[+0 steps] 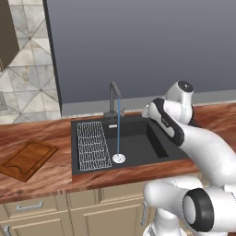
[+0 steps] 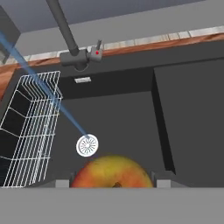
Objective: Pick the apple from the sink and place it on the cutting board to airdry. Then turn off the sink faucet.
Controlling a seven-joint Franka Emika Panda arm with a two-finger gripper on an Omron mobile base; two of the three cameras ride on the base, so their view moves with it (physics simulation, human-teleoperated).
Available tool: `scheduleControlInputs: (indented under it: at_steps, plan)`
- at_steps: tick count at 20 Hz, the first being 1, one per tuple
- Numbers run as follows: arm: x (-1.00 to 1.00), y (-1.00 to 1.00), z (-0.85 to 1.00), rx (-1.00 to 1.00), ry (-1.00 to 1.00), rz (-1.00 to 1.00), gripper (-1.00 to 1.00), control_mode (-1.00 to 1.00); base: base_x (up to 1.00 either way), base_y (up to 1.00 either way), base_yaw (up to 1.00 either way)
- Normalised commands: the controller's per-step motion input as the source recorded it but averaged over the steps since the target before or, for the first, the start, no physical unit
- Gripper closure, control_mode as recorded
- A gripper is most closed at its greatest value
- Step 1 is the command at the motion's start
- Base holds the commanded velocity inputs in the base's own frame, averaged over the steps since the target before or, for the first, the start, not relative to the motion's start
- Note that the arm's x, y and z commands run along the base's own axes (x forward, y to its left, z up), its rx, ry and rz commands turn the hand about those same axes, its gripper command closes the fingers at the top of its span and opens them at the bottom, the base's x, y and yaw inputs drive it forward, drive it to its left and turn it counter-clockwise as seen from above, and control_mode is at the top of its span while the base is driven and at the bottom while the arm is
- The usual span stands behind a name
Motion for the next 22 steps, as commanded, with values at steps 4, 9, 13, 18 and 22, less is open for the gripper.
scheduleControlInputs:
  at_steps: [4, 9, 13, 18, 22]
  plan:
    - [-0.84, 0.0, 0.58, 0.0, 0.0, 0.0, 1.0, -1.0, 0.0, 0.0, 0.0]
    - [-0.76, 0.0, 0.66, 0.01, 0.0, 0.0, 1.0, -1.0, 0.0, 0.0, 0.0]
    - [-0.61, 0.05, 0.63, 0.04, 0.0, 0.0, 1.0, -1.0, 0.0, 0.0, 0.0]
    - [-0.5, 0.53, 0.11, -0.01, -0.07, 0.02, 1.0, -1.0, 0.0, 0.0, 0.0]
    - [-0.32, 0.98, -0.02, -0.03, -0.01, 0.03, 1.0, -1.0, 0.0, 0.0, 0.0]
